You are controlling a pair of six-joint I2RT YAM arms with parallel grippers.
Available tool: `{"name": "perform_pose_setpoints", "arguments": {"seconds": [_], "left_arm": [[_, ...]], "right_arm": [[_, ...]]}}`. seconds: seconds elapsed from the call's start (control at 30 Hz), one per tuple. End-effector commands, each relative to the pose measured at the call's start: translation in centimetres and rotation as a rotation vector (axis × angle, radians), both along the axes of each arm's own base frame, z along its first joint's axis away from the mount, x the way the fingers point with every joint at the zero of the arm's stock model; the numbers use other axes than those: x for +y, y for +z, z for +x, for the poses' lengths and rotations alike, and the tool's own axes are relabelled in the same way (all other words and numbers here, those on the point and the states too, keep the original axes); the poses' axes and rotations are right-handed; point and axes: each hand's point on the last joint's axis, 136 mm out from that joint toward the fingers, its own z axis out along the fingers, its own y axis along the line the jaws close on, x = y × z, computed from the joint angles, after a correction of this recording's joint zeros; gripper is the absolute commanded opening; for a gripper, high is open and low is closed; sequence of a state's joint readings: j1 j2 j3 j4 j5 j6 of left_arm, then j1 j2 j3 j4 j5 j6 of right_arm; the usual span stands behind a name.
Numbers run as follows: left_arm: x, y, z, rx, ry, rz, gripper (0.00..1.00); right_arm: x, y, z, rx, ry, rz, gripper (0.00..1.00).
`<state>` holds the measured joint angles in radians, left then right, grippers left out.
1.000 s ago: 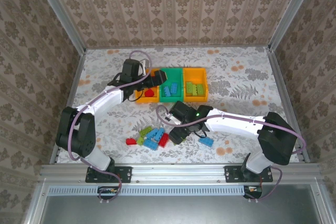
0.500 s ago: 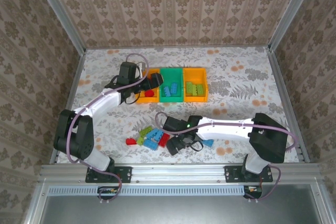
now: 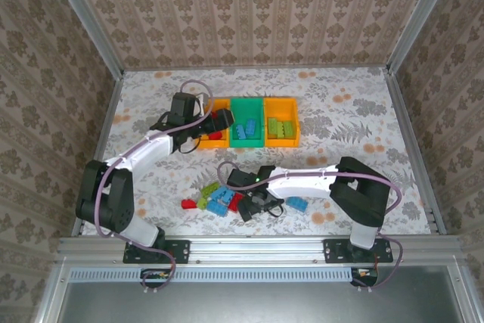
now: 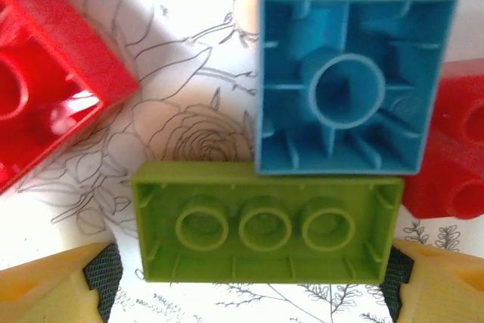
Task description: Sort the legos into containers by color
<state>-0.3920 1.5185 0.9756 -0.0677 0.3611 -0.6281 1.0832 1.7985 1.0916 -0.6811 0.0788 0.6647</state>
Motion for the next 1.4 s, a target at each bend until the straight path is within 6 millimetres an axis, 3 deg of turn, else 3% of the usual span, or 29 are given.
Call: {"name": "perform_pose_setpoints", "arguments": {"seconds": [0.0,0.5,0.6,0.8,0.9,1.07,1.2,1.37], "left_arm": [[0.9,0.8,-0.2,-0.037,0.007,0.019,1.0],[1.6,0.2,-0.6,-0.021,0.027,0.019,1.0],[1.7,0.1,-0.6,-0.018,0.03,0.025,1.0],[1.9,-0.2,-0.7,-0.012,0.036,0.032,1.0],[2.1,-0.4,-0.9,-0.005,0.036,0.044,1.0],[2.7,-0.4,-1.4,-0.005,0.043,0.079,1.0],[3.6,-0.8,-2.0,0.007,0.056,0.122,1.0],[4.7,-1.8,-3.1,0.036,0.075,0.173,1.0]], "right_arm": [[0.0,-0.7,1.8,-0.033,-0.022,-0.005,0.86],[0.6,-0.6,2.9,-0.05,-0.008,0.022,0.59],[0.2,0.3,2.7,-0.063,-0.013,0.043,0.58],[0.1,4.9,3.7,-0.136,-0.031,0.173,0.58],[-0.5,7.2,5.5,-0.176,-0.062,0.239,0.58],[-3.4,9.5,10.6,-0.228,-0.169,0.309,0.58],[-5.8,10.8,15.4,-0.266,-0.269,0.315,0.57],[-8.7,10.8,21.3,-0.28,-0.409,0.311,0.57]]}}
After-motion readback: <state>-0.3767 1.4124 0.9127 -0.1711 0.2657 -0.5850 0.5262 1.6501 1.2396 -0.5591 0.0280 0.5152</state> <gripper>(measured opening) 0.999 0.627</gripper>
